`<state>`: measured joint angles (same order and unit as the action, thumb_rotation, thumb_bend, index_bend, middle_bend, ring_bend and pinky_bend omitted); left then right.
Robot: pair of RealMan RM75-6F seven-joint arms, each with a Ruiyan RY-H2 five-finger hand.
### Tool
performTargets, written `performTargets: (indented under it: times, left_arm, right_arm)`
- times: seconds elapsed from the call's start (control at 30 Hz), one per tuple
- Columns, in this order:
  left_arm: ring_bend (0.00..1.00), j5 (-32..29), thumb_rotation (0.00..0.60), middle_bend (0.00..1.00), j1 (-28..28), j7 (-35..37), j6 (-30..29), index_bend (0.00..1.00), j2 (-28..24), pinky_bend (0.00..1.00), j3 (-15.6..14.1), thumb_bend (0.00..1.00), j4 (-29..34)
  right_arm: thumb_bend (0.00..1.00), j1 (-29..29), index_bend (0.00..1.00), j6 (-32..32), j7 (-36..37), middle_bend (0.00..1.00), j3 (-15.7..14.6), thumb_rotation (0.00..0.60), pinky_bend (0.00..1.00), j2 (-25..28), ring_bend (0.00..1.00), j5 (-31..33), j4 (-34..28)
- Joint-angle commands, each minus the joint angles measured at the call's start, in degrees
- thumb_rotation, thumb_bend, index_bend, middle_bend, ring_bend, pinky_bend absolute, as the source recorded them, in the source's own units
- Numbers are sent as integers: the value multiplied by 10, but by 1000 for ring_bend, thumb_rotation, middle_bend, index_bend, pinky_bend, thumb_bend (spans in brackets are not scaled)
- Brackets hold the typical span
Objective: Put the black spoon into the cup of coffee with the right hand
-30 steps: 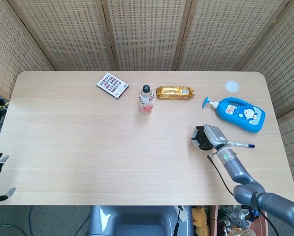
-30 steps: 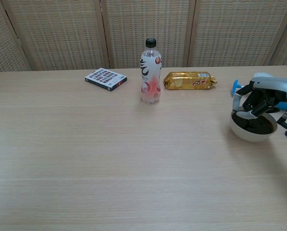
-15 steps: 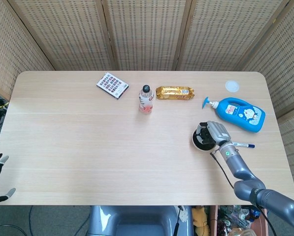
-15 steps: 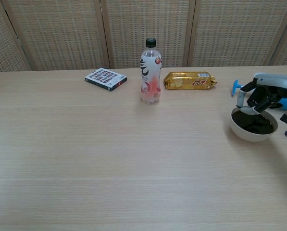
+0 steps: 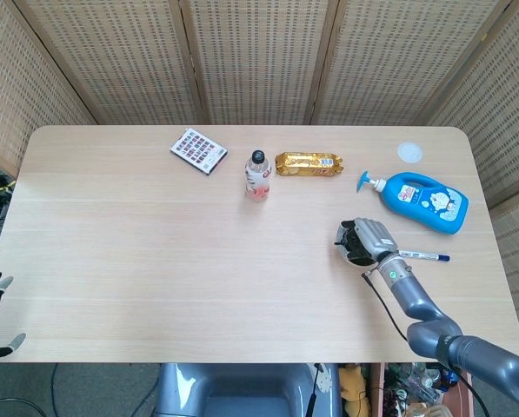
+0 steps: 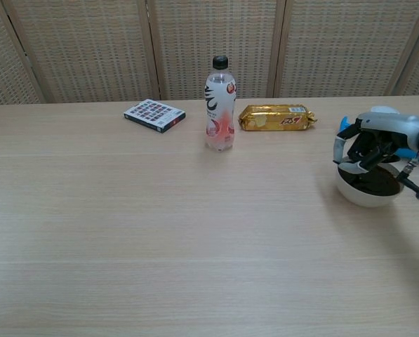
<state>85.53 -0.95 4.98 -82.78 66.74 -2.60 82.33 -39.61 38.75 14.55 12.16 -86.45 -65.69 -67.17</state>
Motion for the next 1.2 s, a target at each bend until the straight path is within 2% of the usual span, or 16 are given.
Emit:
performTargets:
  times: [0.03, 0.47, 0.53, 0.6, 0.7, 0.8, 0.97, 1.2]
  left_arm:
    - [0, 1, 600, 0, 0, 0, 1, 0, 0, 0, 0, 225, 0]
    - [0, 4, 600, 0, 0, 1, -2, 0, 0, 0, 0, 226, 2]
    - [0, 4, 600, 0, 0, 2, -2, 0, -1, 0, 0, 226, 2]
    - [0, 4, 600, 0, 0, 2, -2, 0, -1, 0, 0, 226, 2]
    - [0, 5, 600, 0, 1, 2, -1, 0, -1, 0, 0, 225, 3]
    - [0, 5, 600, 0, 2, 1, -1, 0, -1, 0, 0, 226, 4]
    - [0, 4, 600, 0, 2, -1, -1, 0, -2, 0, 0, 226, 5]
    - [0, 4, 600, 0, 0, -1, -6, 0, -4, 0, 2, 225, 8]
  right_arm:
    - [646, 3, 714, 2, -4, 915, -2, 600, 948, 3, 940, 2, -5]
    - [641, 3, 708, 3, -26, 897, -3, 600, 948, 21, 940, 12, -21]
    - [572, 3, 676, 3, -31, 891, -4, 600, 948, 23, 940, 14, -24]
    - [405, 4, 623, 5, -34, 887, -3, 600, 948, 24, 940, 18, -26]
    - [235, 4, 545, 10, -40, 886, -1, 600, 948, 25, 940, 22, -29]
    - [149, 5, 489, 13, -45, 888, -1, 600, 948, 28, 940, 25, -35]
    - [109, 10, 488, 32, -48, 887, 5, 600, 948, 39, 940, 25, -57]
    - [106, 38, 488, 96, -52, 841, 13, 600, 948, 73, 939, 14, -125]
